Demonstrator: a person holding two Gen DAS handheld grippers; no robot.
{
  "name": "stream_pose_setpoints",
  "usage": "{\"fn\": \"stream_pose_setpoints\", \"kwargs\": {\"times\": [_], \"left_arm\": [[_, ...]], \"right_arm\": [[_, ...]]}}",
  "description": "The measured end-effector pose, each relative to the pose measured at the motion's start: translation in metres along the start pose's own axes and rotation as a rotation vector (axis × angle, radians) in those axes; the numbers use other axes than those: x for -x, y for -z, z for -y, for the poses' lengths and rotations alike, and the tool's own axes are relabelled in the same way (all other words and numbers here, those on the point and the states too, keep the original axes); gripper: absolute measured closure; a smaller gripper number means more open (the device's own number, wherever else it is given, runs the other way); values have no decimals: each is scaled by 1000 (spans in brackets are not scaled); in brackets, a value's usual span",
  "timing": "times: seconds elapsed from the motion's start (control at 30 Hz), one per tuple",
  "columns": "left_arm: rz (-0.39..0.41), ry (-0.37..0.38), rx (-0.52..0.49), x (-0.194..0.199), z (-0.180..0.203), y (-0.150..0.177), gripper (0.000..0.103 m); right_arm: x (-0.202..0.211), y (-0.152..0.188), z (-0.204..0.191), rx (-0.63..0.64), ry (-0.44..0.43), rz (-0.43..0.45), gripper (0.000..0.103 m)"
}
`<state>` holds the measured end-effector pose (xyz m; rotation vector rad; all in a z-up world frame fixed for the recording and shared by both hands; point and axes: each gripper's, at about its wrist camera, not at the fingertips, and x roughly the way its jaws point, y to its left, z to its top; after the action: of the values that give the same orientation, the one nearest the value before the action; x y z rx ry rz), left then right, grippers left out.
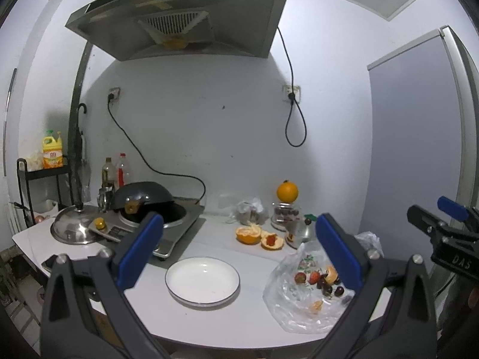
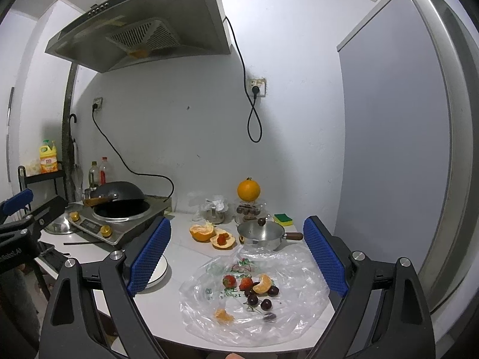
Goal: Organize fruits
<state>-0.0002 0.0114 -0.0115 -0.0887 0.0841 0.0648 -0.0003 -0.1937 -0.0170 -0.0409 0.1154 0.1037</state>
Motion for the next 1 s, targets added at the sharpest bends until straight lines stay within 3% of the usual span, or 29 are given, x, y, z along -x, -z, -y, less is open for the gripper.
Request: {"fn": "stream_pose_setpoints", "kwargs": {"times": [1.0], "left_arm": [[1,29,-13,1,8,7,0]], "right_arm": [[4,1,3,2,15,-16,11]]}}
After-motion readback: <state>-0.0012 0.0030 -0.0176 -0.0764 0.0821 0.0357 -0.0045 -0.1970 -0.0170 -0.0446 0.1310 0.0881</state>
